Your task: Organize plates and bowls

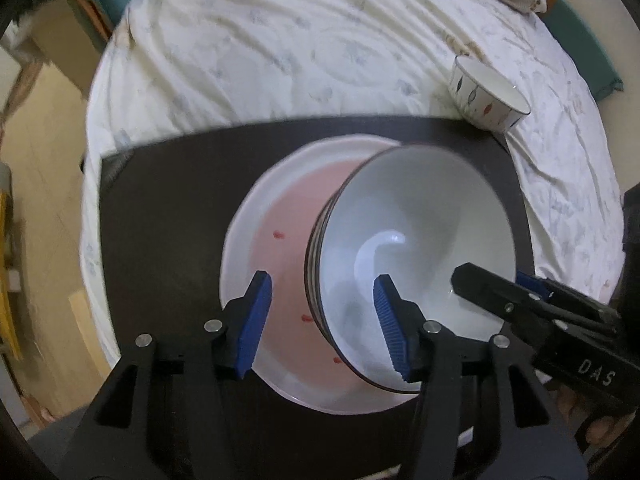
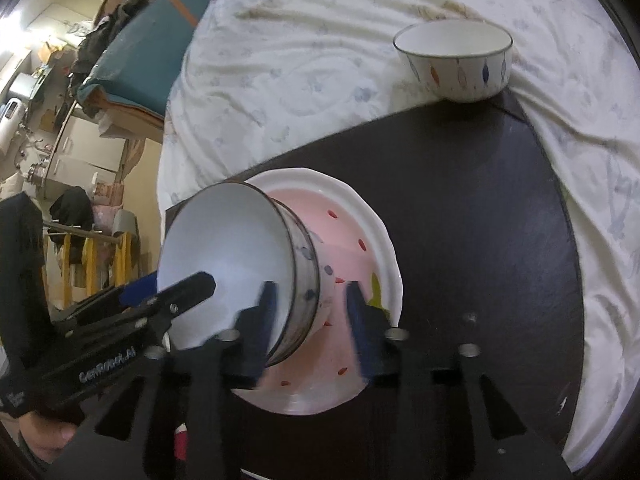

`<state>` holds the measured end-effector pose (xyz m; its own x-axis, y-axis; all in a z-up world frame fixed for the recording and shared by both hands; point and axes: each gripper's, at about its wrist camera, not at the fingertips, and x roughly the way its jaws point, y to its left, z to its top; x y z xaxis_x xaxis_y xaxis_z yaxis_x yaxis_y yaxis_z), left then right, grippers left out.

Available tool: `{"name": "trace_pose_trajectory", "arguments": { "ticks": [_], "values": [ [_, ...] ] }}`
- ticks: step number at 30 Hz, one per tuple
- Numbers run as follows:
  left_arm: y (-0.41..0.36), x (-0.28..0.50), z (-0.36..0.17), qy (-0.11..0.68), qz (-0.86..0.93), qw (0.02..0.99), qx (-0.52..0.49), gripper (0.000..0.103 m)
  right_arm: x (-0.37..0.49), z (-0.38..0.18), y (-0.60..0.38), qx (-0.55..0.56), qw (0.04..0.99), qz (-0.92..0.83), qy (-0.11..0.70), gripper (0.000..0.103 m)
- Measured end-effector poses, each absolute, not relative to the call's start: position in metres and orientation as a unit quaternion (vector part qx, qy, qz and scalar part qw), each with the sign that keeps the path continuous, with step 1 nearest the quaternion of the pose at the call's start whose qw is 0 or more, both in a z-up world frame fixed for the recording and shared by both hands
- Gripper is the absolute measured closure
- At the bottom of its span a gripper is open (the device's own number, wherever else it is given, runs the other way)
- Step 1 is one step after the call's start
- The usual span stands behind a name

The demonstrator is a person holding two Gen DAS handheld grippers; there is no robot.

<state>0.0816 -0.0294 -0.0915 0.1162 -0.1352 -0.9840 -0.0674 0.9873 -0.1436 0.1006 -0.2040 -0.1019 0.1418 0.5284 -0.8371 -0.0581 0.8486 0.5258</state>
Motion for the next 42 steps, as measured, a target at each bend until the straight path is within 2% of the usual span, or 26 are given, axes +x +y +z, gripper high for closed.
{"name": "trace_pose_trajectory", "arguments": {
  "ticks": [8,22,42],
  "values": [
    [-0.026,0.080,-0.104,0.687,-0.059,0.711,-0.138,0.054,0.100,-0.121,-0.200,0.236,0.677,0.226,0.659,0.058],
    [-0.018,0.101,-0.100,0.668,-0.043,0.727,-0.153,0.056,0.119,-0.119,-0.193,0.236,0.693,0.233,0.640,0.058],
    [-0.021,0.098,-0.085,0.634,-0.014,0.769,-0.083,0.053,0.124,-0.113,-0.202,0.237,0.708,0.227,0.625,0.058]
  ]
}}
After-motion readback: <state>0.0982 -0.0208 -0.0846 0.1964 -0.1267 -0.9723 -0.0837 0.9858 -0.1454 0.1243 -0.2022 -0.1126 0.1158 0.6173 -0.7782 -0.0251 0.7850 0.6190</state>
